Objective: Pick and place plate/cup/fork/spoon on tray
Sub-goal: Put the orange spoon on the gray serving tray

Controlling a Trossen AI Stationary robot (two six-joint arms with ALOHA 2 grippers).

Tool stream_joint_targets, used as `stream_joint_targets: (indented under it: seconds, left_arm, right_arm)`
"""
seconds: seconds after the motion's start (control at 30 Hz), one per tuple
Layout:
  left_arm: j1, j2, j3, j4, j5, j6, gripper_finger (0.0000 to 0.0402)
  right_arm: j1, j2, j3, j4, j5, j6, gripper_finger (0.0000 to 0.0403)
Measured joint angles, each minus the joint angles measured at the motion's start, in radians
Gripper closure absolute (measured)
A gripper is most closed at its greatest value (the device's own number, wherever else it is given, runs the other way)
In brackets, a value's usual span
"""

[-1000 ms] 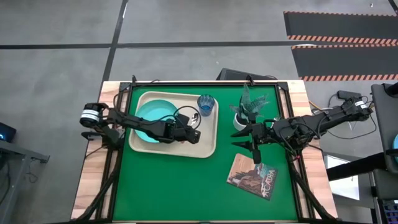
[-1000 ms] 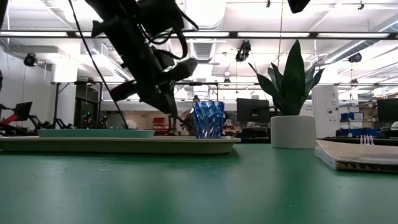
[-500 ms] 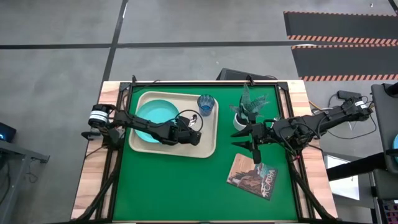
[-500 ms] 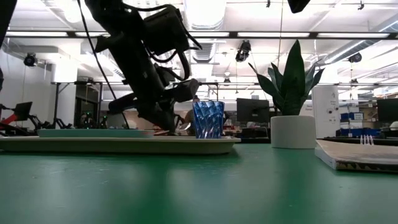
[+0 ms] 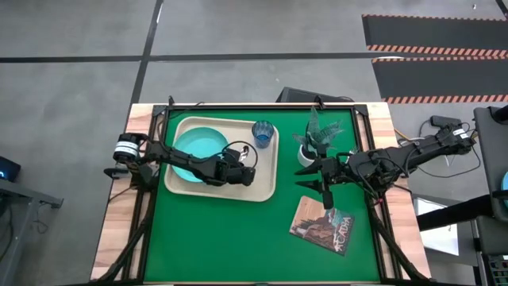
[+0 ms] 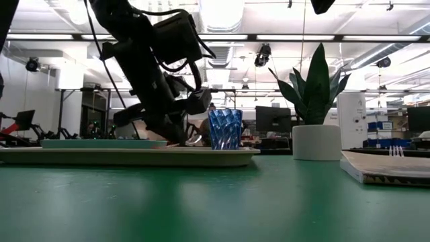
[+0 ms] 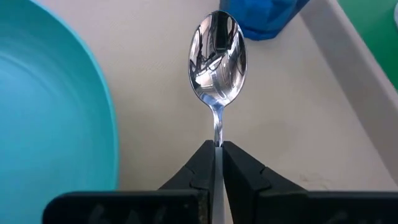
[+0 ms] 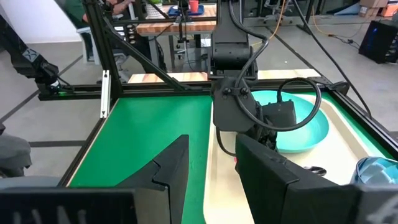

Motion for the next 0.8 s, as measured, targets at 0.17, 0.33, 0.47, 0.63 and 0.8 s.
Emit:
stream_joint_targets:
  seconds: [0.17, 0.33, 0.47, 0.63, 0.8]
  left_arm:
    - [0.001, 0.000, -0.024, 0.000, 0.014, -0.042, 0.0392]
    - [0.001, 0.000, -0.036, 0.000, 0.017, -0.050, 0.0391]
    - [0.001, 0.000, -0.035, 0.001, 0.017, -0.050, 0.0391]
    - [0.001, 0.000, -0.035, 0.003, 0.017, -0.050, 0.0391]
    - [0.002, 0.000, -0.036, 0.026, 0.018, -0.050, 0.0391]
  right_arm:
    - [0.000, 0.000, 0.000, 0.000, 0.000, 0.000, 0.0280]
    - [0.000, 0.000, 0.000, 0.000, 0.000, 0.000, 0.0280]
    - [0.000, 0.000, 0.000, 0.000, 0.000, 0.000, 0.0280]
    - [0.000, 0.000, 0.000, 0.000, 0.000, 0.000, 0.0280]
    - [0.000, 0.000, 0.000, 0.000, 0.000, 0.000, 0.0280]
